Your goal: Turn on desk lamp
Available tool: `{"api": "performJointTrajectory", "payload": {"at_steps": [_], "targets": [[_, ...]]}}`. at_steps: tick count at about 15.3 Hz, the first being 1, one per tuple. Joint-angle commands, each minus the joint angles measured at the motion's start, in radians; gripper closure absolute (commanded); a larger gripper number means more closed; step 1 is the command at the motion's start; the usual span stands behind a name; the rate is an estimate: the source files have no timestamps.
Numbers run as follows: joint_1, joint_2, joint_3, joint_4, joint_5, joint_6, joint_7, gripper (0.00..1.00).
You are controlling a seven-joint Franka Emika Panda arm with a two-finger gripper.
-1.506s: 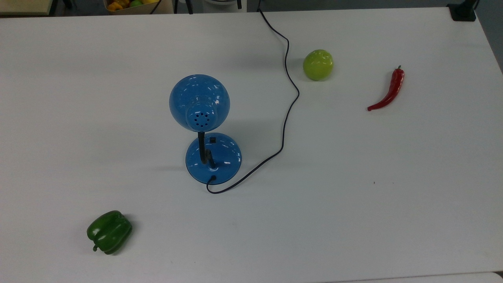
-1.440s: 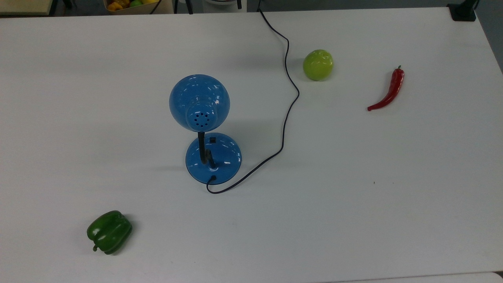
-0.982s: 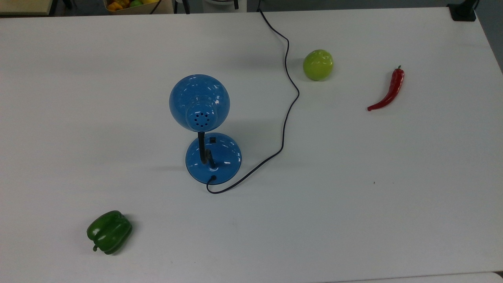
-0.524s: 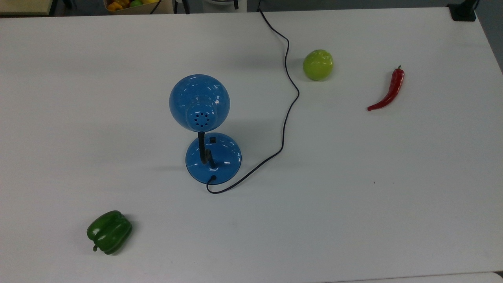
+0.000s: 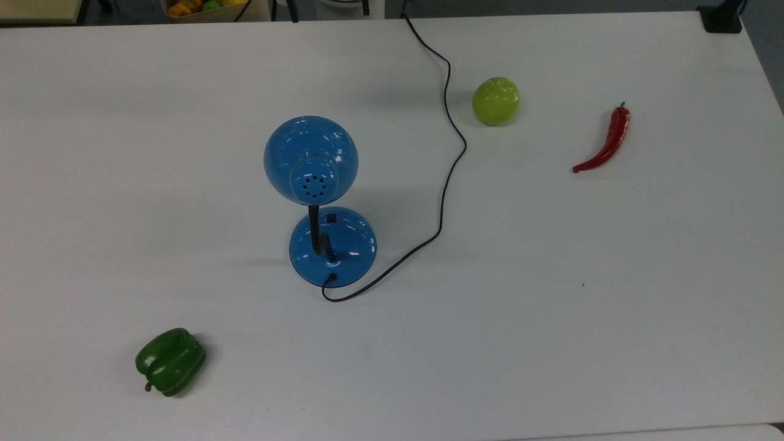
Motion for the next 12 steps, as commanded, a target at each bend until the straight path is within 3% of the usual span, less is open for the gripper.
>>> {"api": "performJointTrajectory", "payload": {"at_steps": [1, 3, 10, 12], "targets": [[-0.004, -0.013, 0.003, -0.019, 0.002, 0.030, -0.026, 0.36], [-0.004, -0.015, 0.003, -0.026, 0.002, 0.031, -0.026, 0.44], [-0.003, -0.015, 0.004, -0.031, 0.000, 0.028, -0.029, 0.93], [-0.003, -0.013, 0.004, -0.031, 0.000, 0.028, -0.050, 0.96]]}}
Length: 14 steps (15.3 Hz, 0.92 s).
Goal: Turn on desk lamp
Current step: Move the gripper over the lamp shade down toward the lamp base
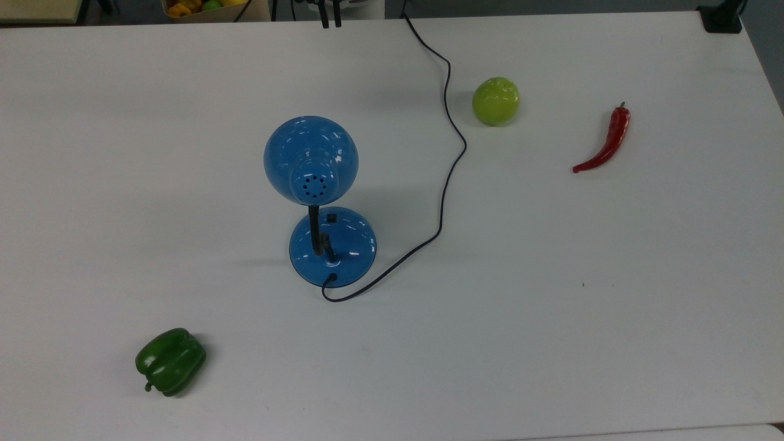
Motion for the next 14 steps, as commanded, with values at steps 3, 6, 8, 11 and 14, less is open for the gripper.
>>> {"api": "performJointTrajectory", "payload": {"at_steps": [3, 6, 8, 11, 14], "targets": [[-0.003, -0.015, 0.004, -0.049, 0.002, 0.026, -0.070, 1.00], [-0.003, -0.012, 0.004, -0.069, -0.001, 0.032, -0.071, 1.00], [-0.003, -0.012, 0.004, -0.105, -0.021, 0.084, -0.086, 1.00], [-0.003, -0.003, 0.004, -0.145, -0.043, 0.130, -0.087, 1.00], [0.011, 0.008, 0.006, -0.217, -0.080, 0.222, -0.082, 1.00]]}}
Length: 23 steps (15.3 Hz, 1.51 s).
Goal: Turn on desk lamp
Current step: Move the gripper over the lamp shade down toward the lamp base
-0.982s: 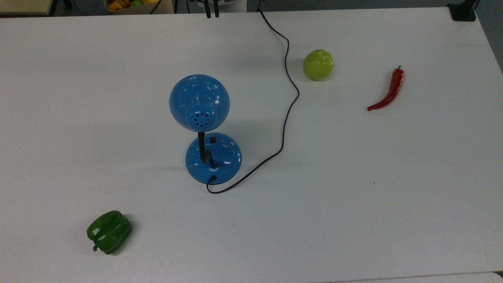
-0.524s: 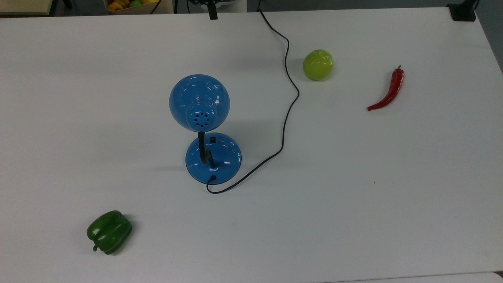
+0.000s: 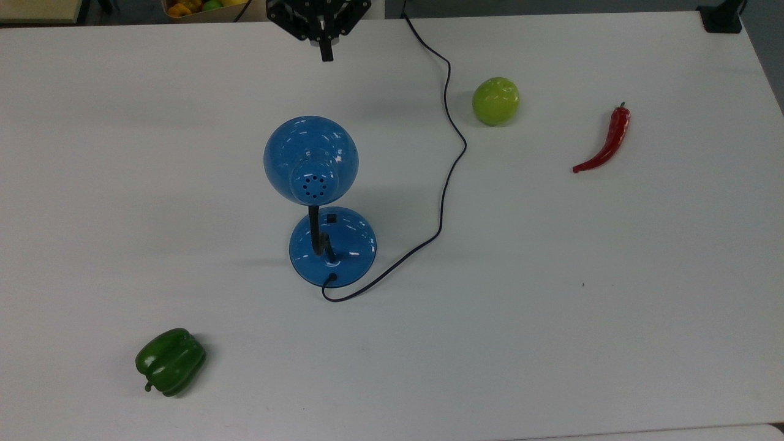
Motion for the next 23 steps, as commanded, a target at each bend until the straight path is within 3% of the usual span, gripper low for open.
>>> {"api": "performJointTrajectory", "payload": {"at_steps": [1, 9, 18, 23], "targets": [[0.010, 0.005, 0.004, -0.092, -0.029, 0.111, -0.017, 1.00], [0.010, 0.114, 0.004, -0.107, -0.031, 0.229, 0.040, 1.00], [0.024, 0.155, 0.006, -0.294, -0.045, 0.666, 0.134, 1.00], [0.024, 0.221, 0.006, -0.293, -0.043, 0.827, 0.141, 1.00]]}}
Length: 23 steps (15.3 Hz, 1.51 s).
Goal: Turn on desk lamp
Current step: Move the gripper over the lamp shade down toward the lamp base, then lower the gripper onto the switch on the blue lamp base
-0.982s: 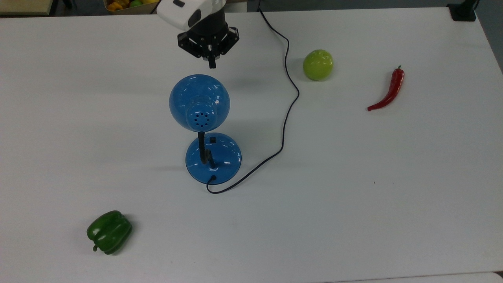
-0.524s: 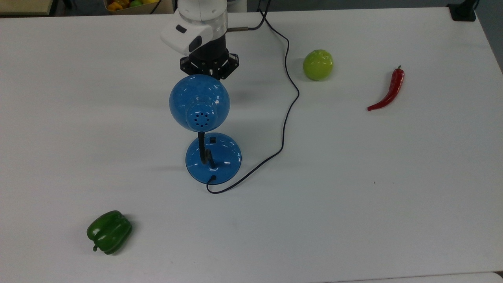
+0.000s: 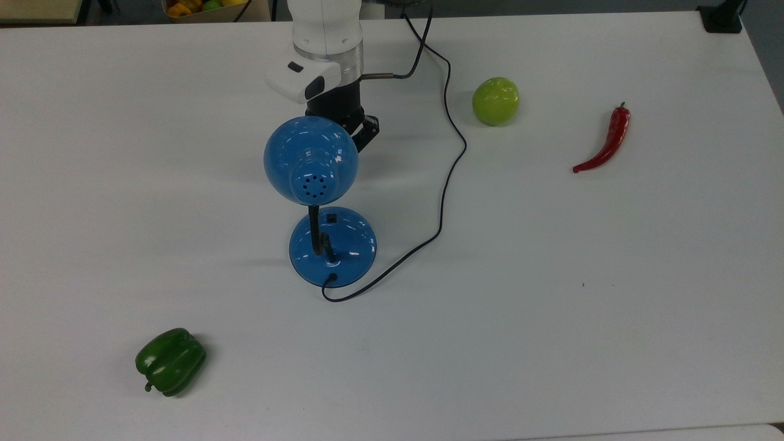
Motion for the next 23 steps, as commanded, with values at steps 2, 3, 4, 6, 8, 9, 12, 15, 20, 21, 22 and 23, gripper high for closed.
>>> {"api": "performJointTrajectory", "payload": {"at_steps": [2, 3, 4, 6, 8, 9, 12, 15, 20, 21, 22, 23], "targets": [[0.005, 0.049, -0.001, -0.006, -0.019, 0.165, 0.052, 1.00], [0.005, 0.062, -0.001, -0.003, -0.019, 0.177, 0.052, 1.00], [0.005, 0.071, -0.001, 0.005, -0.019, 0.183, 0.052, 1.00], [0.002, 0.094, -0.001, 0.019, -0.019, 0.197, 0.052, 1.00], [-0.001, 0.123, -0.001, 0.039, -0.017, 0.219, 0.052, 1.00], [-0.003, 0.129, -0.003, 0.045, -0.017, 0.231, 0.052, 1.00], [-0.004, 0.152, -0.003, 0.069, -0.017, 0.243, 0.052, 1.00], [-0.004, 0.175, -0.003, 0.097, -0.017, 0.243, 0.052, 1.00], [-0.009, 0.192, -0.007, 0.111, -0.019, 0.243, 0.051, 1.00], [-0.007, 0.194, -0.012, 0.111, -0.020, 0.243, 0.049, 1.00], [-0.009, 0.194, -0.012, 0.109, -0.020, 0.243, 0.045, 1.00], [-0.009, 0.194, -0.012, 0.108, -0.020, 0.240, 0.045, 1.00]]}}
